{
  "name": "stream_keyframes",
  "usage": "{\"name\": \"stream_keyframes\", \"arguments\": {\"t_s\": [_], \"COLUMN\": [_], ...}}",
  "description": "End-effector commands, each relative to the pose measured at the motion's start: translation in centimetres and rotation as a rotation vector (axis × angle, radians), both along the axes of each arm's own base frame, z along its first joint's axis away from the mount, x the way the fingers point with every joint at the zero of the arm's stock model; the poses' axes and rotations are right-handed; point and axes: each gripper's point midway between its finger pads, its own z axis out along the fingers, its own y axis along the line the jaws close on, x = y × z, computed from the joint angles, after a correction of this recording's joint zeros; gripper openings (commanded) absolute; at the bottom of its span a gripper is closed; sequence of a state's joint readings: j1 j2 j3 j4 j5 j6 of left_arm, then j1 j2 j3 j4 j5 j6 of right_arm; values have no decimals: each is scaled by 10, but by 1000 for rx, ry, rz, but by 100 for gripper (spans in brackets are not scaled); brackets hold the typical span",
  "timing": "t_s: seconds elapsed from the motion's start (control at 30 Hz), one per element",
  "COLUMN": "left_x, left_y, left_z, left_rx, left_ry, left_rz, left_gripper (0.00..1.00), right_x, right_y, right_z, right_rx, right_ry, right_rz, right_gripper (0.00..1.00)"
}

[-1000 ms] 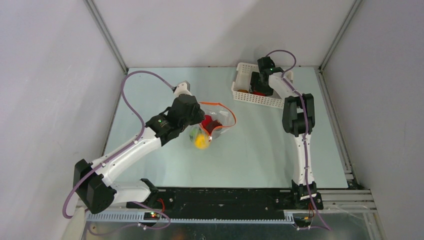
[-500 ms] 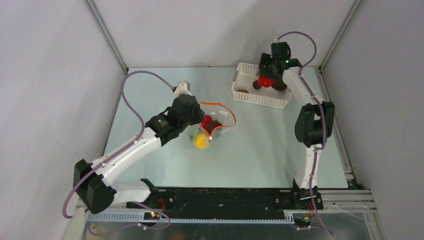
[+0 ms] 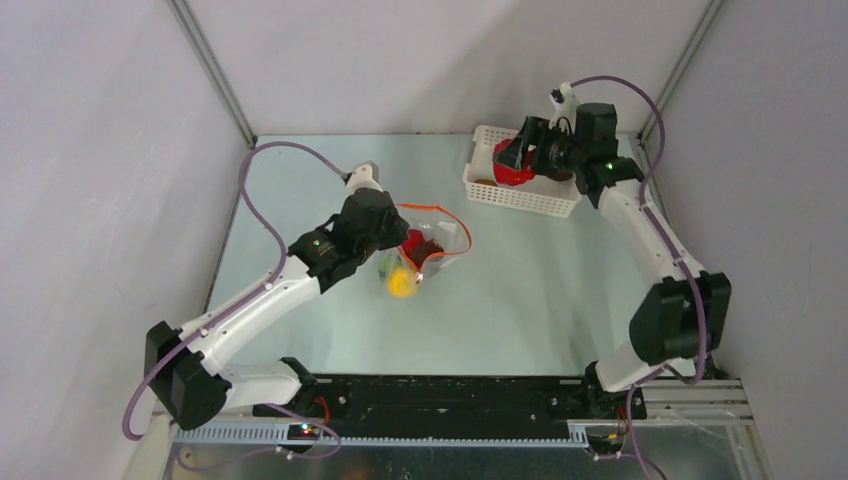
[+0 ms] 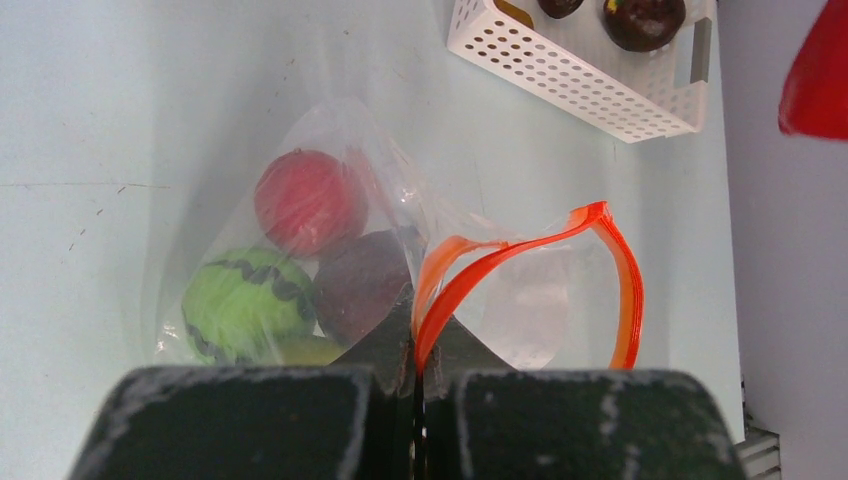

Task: Place the food in the zip-top bag and seal the zipper
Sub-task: Place the fake fruit in the zipper food storage bag.

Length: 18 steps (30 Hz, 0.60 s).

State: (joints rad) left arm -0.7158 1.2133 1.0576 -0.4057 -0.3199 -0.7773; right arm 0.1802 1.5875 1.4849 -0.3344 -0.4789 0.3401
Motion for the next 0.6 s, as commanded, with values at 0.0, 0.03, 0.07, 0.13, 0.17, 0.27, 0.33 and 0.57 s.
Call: {"name": "stream_keyframes", "arguments": {"t_s": [0.0, 0.03, 0.07, 0.13, 0.17, 0.27, 0.33, 0.57], "left_x": [1, 1, 1, 0, 0, -1, -1, -3], "left_y": [-1, -2, -2, -4, -4, -5, -5, -5], "left_z": [26, 26, 26, 25, 25, 25, 25, 24], "left_rx": [-50, -53, -56, -61, -64, -72, -76, -76], "left_ry": [-60, -59, -58, -56, -56, -53, -53, -50], "left_rz": [-16, -17, -21, -25, -24, -25, -30, -32], "left_gripper": [0, 0, 0, 0, 0, 0, 0, 0], "right_x": [-66, -74, -89, -110, -119, -130, -133, -144], "right_y": [45, 51, 63, 83, 94, 112, 124, 153], "right_z": [60, 62, 64, 66, 66, 60, 51, 7], "right_rx": [144, 129, 113, 88, 81, 57, 38, -49], "right_ry": [-158, -178, -200, -226, -228, -237, -234, -135], "right_rz": [285, 305, 351, 407, 422, 425, 422, 404], "right_gripper": [43, 43, 43, 43, 43, 42, 42, 44]}}
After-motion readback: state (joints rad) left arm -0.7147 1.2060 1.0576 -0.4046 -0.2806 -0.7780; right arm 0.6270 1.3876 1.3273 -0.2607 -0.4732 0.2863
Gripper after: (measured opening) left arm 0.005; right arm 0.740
